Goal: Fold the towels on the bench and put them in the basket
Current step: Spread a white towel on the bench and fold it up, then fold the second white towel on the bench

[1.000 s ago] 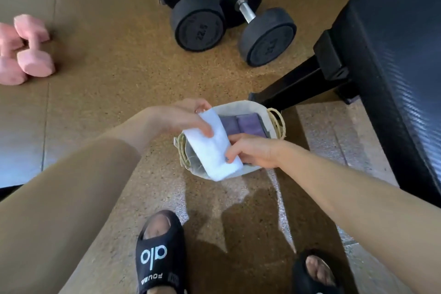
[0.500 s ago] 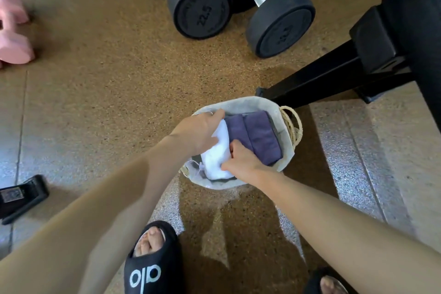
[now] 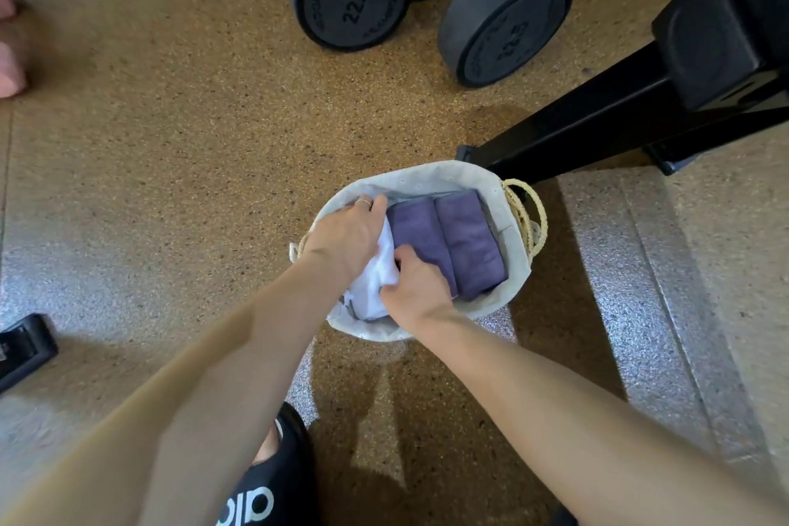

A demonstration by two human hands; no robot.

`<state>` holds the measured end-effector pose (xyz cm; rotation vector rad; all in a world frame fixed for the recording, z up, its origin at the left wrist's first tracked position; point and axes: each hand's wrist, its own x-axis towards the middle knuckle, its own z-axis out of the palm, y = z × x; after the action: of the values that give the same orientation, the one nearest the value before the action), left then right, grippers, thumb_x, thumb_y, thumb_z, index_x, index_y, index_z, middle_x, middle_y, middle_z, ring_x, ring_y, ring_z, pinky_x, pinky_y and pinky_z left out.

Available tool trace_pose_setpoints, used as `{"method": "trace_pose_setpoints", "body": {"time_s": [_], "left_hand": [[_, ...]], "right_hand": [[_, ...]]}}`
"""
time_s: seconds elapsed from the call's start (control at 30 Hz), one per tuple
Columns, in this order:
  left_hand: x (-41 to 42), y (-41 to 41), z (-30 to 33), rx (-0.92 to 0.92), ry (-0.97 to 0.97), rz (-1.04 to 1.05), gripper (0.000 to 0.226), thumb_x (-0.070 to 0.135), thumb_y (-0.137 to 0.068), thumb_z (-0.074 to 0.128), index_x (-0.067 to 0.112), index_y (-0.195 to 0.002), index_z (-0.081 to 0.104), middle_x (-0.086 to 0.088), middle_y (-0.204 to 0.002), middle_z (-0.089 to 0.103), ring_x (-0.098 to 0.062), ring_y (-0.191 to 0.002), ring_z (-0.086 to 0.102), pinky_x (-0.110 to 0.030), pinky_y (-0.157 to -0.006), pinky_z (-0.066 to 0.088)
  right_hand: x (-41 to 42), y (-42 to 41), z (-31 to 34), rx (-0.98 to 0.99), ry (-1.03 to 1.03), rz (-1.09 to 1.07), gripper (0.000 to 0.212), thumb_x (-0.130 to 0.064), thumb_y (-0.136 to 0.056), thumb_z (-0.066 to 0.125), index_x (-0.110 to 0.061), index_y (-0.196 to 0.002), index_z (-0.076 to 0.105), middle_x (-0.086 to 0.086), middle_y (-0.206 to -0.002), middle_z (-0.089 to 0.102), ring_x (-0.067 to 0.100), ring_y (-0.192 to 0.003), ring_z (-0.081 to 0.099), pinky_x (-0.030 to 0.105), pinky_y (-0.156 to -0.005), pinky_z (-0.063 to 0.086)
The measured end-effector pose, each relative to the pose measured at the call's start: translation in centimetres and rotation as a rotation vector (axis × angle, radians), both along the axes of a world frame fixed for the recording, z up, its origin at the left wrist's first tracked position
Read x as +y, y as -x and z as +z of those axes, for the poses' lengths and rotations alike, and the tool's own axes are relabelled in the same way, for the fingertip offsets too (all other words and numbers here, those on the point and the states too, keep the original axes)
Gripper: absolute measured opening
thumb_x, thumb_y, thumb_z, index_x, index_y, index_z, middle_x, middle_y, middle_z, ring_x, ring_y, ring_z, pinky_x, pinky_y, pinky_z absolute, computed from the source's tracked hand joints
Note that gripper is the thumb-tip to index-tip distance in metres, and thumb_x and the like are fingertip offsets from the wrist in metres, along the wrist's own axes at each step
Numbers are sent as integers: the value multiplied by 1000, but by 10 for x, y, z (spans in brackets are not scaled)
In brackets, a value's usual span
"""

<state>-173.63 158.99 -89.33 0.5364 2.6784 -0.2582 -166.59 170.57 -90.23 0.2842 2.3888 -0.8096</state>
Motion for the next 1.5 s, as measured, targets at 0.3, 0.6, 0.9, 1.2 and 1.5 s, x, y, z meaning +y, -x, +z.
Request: {"method": "trace_pose_setpoints", "body": {"time_s": [0.3, 0.6, 0.9, 1.2, 1.5], "left_hand": [[18, -7, 1, 268, 108, -89, 49, 25, -93, 57, 11, -132, 31, -10, -135, 44, -26, -122, 46, -34, -98, 39], [20, -45, 113, 221, 39, -172, 42, 34, -87, 68, 18, -119, 46, -6, -116, 55, -25, -107, 56, -35, -85, 45], [159, -148, 336, 87, -475, -324, 24, 33, -91, 59, 21, -108, 48, -4, -102, 57, -32, -99, 60, -43, -78, 49], [340, -355, 417, -266, -773, -691, 26, 35, -89, 61, 27, -114, 56, 9, -113, 65, -15, -107, 61, -41, -94, 51], [412, -530, 385, -664, -531, -878, 54, 39, -90, 71, 22, -135, 48, -1, -129, 59, -18, -113, 59, -38, -97, 49]], "right_hand": [[-1, 2, 13, 13, -119, 186, 36, -12, -97, 51, -17, -134, 51, 13, -127, 63, 33, -120, 60, 36, -89, 50], [68, 4, 150, 60, -53, 233, 29, -16, -98, 48, -14, -124, 62, 13, -120, 64, 33, -111, 60, 35, -86, 50], [205, -109, 384, 523, -106, -62, 33, -7, -93, 47, -16, -119, 66, 10, -115, 69, 31, -105, 62, 30, -78, 44], [398, -367, 446, 352, -359, -463, 17, -14, -91, 56, -15, -103, 69, 8, -105, 70, 26, -101, 62, 23, -74, 37], [445, -586, 426, -191, -581, -534, 18, -28, -84, 57, -18, -97, 62, 13, -111, 67, 33, -96, 61, 37, -82, 54]]}}
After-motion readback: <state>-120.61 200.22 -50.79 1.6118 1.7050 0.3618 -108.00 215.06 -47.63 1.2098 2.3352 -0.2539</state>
